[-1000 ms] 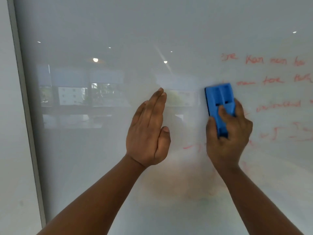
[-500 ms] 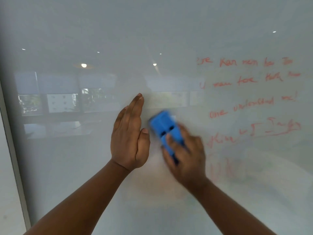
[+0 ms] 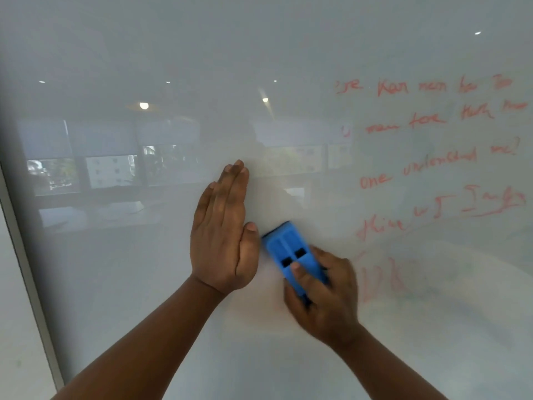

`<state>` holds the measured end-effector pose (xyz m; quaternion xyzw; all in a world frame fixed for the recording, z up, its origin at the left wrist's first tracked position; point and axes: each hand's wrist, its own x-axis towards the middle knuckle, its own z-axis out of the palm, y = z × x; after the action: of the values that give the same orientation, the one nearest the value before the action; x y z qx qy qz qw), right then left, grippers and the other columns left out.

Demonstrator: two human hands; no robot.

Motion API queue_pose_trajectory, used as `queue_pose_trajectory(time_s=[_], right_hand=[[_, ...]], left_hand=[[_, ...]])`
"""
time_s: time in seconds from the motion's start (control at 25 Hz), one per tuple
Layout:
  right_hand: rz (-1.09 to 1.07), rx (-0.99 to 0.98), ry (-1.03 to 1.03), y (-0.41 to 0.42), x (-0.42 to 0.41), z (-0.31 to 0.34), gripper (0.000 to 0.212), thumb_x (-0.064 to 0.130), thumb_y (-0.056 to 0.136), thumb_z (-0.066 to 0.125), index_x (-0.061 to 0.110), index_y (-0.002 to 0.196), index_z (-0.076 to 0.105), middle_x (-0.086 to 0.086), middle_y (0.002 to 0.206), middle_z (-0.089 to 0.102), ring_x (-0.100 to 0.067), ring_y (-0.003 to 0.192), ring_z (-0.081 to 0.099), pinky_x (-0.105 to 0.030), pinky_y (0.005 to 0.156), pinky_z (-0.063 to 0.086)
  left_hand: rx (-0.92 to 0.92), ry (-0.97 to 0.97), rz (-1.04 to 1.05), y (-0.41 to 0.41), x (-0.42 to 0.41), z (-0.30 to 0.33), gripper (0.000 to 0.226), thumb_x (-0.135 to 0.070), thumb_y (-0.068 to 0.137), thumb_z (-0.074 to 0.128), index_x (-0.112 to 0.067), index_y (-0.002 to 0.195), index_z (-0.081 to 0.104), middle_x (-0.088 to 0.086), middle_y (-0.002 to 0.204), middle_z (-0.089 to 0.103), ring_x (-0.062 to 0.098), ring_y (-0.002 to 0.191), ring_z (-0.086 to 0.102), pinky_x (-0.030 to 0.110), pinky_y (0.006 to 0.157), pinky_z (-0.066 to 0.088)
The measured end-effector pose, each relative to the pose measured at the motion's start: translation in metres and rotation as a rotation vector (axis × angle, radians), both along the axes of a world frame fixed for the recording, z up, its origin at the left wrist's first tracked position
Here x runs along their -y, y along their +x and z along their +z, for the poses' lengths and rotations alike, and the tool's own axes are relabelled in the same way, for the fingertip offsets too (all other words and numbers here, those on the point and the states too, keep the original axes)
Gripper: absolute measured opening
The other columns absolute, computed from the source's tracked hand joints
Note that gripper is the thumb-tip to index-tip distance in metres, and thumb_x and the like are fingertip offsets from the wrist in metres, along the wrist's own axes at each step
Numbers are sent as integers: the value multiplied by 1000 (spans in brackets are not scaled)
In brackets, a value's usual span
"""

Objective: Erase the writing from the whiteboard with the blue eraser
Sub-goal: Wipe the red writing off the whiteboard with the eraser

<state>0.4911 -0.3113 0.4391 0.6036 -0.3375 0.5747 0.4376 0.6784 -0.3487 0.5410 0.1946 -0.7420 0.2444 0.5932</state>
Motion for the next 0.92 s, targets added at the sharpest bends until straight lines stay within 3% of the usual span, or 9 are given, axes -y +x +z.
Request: queue_pose_trajectory(time_s=[0.08, 0.16, 0.24, 0.36, 0.48, 0.56, 0.76, 0.84, 0.92], right_hand=[[-38, 238, -40, -26, -6, 2, 39, 31, 92, 71, 14, 125, 60, -15, 120, 50, -35, 101, 57, -46, 77, 57], [-4, 437, -59, -16, -1, -2, 41, 30, 92, 71, 12, 127, 60, -14, 120, 48, -37, 102, 57, -30, 92, 52], [36, 346, 13, 23, 8, -31, 41, 33, 92, 71, 15, 128, 61, -14, 121, 50, -33, 101, 57, -27, 93, 49], [-12, 35, 123, 31, 1, -74, 34, 36, 92, 68, 26, 124, 62, -8, 122, 54, -27, 90, 59, -36, 73, 51], [-27, 316, 91, -14, -10, -66, 34, 30, 88, 69, 23, 120, 62, 10, 127, 53, -9, 108, 56, -38, 75, 56], [3, 502, -4, -16, -1, -54, 38, 25, 90, 71, 18, 126, 61, -5, 127, 49, -24, 110, 54, -44, 81, 55], [-61, 83, 145, 25, -2, -102, 41, 38, 87, 73, 29, 125, 60, -10, 122, 54, -30, 94, 60, -40, 75, 50], [-29, 255, 160, -2, -13, -97, 33, 38, 91, 71, 29, 121, 60, -7, 119, 60, -31, 91, 65, -47, 72, 55], [49, 490, 35, -9, -11, -69, 26, 30, 94, 73, 18, 115, 63, 11, 120, 57, -15, 98, 63, -37, 78, 56]], left_hand=[[28, 8, 19, -4, -3, -22, 66, -22, 94, 32, 1, 156, 31, 15, 165, 34, 26, 157, 28, 44, 127, 22], [18, 38, 17, -9, -4, -41, 66, -23, 95, 30, 0, 156, 31, 15, 165, 35, 27, 157, 28, 45, 127, 23], [12, 41, 0, -12, -2, -50, 67, -23, 95, 31, -3, 159, 27, 12, 167, 31, 27, 157, 27, 44, 127, 21], [46, 56, -5, -10, -2, -68, 69, -23, 95, 31, -8, 162, 22, 7, 170, 25, 28, 158, 25, 44, 128, 18], [67, 82, -17, -10, -7, -94, 65, -28, 100, 27, -7, 161, 23, 9, 170, 26, 30, 157, 26, 44, 127, 18], [52, 94, -4, -12, -5, -103, 66, -27, 98, 28, -6, 161, 24, 10, 169, 27, 30, 157, 27, 44, 127, 18], [41, 120, -23, -9, -3, -105, 68, -28, 98, 28, -4, 161, 22, 14, 168, 28, 32, 157, 24, 46, 127, 16], [46, 121, -27, -12, -5, -105, 67, -31, 99, 26, -5, 161, 21, 13, 169, 27, 32, 158, 24, 45, 127, 15], [33, 120, -8, -15, -6, -107, 68, -30, 98, 28, -4, 161, 21, 12, 169, 27, 31, 158, 24, 44, 127, 15]])
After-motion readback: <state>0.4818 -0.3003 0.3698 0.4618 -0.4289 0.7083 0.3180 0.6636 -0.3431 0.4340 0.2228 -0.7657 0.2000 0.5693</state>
